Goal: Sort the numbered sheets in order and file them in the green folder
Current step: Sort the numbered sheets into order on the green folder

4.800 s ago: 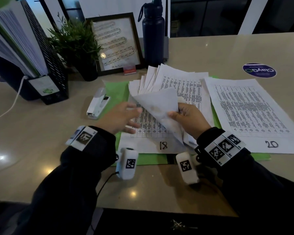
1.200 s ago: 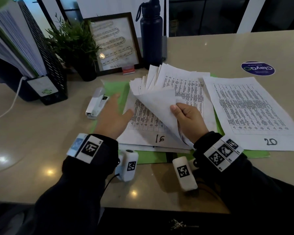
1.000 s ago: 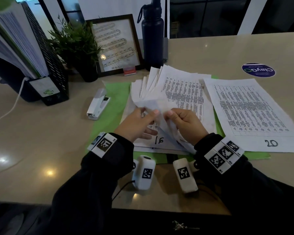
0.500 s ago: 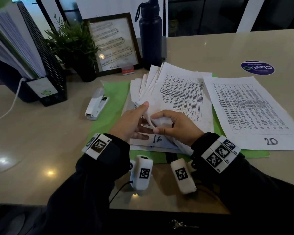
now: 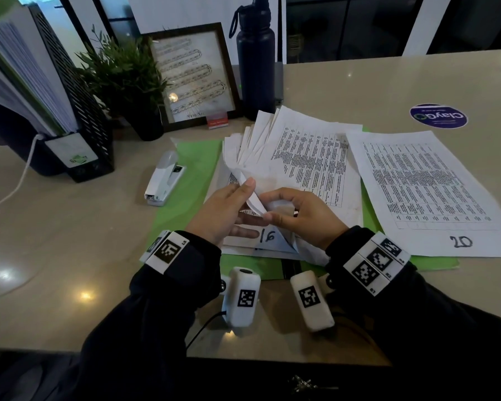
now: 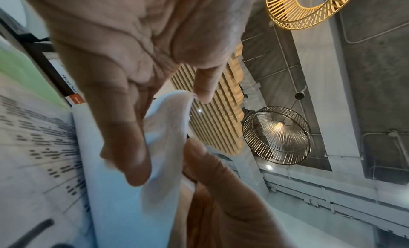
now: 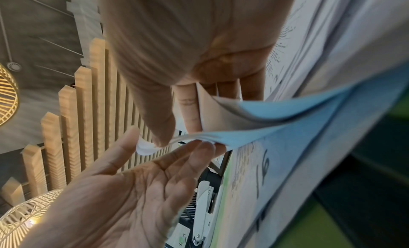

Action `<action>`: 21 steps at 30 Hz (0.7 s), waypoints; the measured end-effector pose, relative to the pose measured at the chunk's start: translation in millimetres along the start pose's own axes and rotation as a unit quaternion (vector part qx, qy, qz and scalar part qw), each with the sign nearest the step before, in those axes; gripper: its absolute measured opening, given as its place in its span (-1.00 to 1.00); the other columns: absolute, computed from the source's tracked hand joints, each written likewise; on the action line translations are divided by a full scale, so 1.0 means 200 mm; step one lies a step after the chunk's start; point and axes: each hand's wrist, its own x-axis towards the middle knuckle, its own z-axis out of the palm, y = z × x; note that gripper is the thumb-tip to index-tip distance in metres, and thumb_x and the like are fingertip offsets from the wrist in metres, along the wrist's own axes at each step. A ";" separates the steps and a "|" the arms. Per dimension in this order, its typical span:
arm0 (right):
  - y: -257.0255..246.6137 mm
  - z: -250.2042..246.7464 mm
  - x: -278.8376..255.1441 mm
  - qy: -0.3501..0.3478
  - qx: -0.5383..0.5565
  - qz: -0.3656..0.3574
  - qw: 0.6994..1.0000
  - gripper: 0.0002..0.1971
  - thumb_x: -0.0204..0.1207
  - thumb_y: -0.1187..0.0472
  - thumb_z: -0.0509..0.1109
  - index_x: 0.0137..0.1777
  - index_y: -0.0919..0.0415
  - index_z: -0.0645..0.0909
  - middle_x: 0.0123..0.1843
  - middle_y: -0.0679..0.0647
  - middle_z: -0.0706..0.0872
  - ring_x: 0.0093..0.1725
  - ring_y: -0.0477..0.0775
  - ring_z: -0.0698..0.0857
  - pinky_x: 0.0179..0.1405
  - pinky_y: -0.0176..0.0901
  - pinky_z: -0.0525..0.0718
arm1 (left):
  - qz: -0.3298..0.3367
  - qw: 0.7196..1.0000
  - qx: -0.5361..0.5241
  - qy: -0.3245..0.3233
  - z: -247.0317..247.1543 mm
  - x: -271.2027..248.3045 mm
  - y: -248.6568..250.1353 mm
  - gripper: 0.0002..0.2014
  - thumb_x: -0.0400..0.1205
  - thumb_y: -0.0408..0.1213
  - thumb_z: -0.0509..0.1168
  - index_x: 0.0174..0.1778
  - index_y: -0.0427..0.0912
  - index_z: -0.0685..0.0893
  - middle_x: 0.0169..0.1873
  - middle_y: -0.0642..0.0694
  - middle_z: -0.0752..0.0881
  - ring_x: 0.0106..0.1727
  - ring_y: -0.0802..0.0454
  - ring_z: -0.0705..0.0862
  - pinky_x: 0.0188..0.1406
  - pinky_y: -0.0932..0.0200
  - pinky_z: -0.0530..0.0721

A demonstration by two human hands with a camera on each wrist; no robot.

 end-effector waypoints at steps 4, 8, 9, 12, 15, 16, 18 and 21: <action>0.00 0.00 0.00 0.002 -0.004 0.003 1.000 -0.68 0.43 0.19 0.50 0.18 0.22 0.69 0.08 0.08 0.77 0.02 -0.10 0.69 -0.07 -0.65 0.51 | 0.005 1.000 0.004 -0.001 0.00 0.00 0.00 -0.60 0.67 0.04 0.13 0.17 -0.22 0.61 -0.12 -0.21 0.78 -0.16 -0.15 0.81 -0.40 0.10 0.73; -0.01 0.00 0.00 0.000 -0.012 0.003 1.000 -0.74 0.39 0.18 0.54 0.08 0.09 0.68 0.03 0.03 0.76 -0.05 -0.16 0.68 -0.12 -0.69 0.49 | 0.013 1.000 0.004 -0.003 0.01 0.00 0.00 -0.62 0.67 0.04 0.13 0.13 -0.20 0.59 -0.17 -0.17 0.74 -0.28 -0.04 0.80 -0.40 0.10 0.74; -0.02 0.00 0.00 -0.002 -0.013 0.002 1.000 -0.73 0.37 0.18 0.55 0.07 0.06 0.68 0.03 0.06 0.77 -0.06 -0.12 0.69 -0.13 -0.66 0.51 | 0.015 1.000 0.004 0.000 0.01 0.00 0.00 -0.64 0.67 0.04 0.13 0.10 -0.18 0.58 -0.19 -0.16 0.73 -0.29 -0.04 0.80 -0.39 0.08 0.75; -0.03 0.00 -0.01 0.000 -0.014 0.005 1.000 -0.76 0.38 0.17 0.54 0.05 0.06 0.68 0.01 0.13 0.79 -0.12 0.02 0.72 -0.19 -0.61 0.54 | 0.018 1.000 0.001 0.004 0.01 0.00 0.00 -0.69 0.69 -0.01 0.12 0.11 -0.16 0.59 -0.20 -0.13 0.76 -0.27 -0.06 0.81 -0.38 0.07 0.77; -0.03 0.00 -0.01 0.009 -0.007 0.002 1.000 -0.86 0.44 0.18 0.49 -0.02 0.05 0.67 -0.08 0.05 0.76 -0.18 -0.10 0.68 -0.22 -0.59 0.55 | 0.016 1.000 -0.004 0.000 0.01 -0.01 0.00 -0.77 0.72 -0.13 0.09 0.08 -0.10 0.62 -0.19 -0.12 0.77 -0.28 -0.05 0.80 -0.43 0.14 0.76; -0.02 0.00 -0.01 0.022 -0.028 -0.002 0.999 -0.88 0.47 0.18 0.47 -0.01 0.10 0.69 -0.07 0.06 0.77 -0.15 -0.08 0.69 -0.20 -0.54 0.56 | 0.014 1.000 -0.004 -0.002 0.01 -0.01 0.00 -0.79 0.73 -0.17 0.08 0.06 -0.09 0.62 -0.17 -0.12 0.77 -0.28 -0.05 0.80 -0.44 0.16 0.75; 0.00 0.00 0.00 0.062 -0.083 -0.009 0.995 -0.86 0.53 0.18 0.40 -0.07 0.27 0.69 -0.10 0.17 0.77 -0.15 0.03 0.68 -0.19 -0.32 0.57 | 0.010 1.000 0.001 -0.001 0.00 0.00 -0.01 -0.79 0.74 -0.22 0.07 0.03 -0.12 0.61 -0.12 -0.15 0.74 -0.28 -0.04 0.80 -0.45 0.17 0.75; 0.04 -0.02 0.02 0.148 -0.057 -0.015 0.987 -0.74 0.51 0.23 0.35 -0.23 0.48 0.61 -0.30 0.34 0.67 -0.32 0.11 0.56 -0.27 -0.11 0.51 | 0.004 0.999 0.031 0.024 -0.05 0.01 -0.02 -0.81 0.72 -0.28 0.11 0.01 -0.26 0.60 -0.07 -0.20 0.69 -0.30 -0.01 0.80 -0.43 0.19 0.74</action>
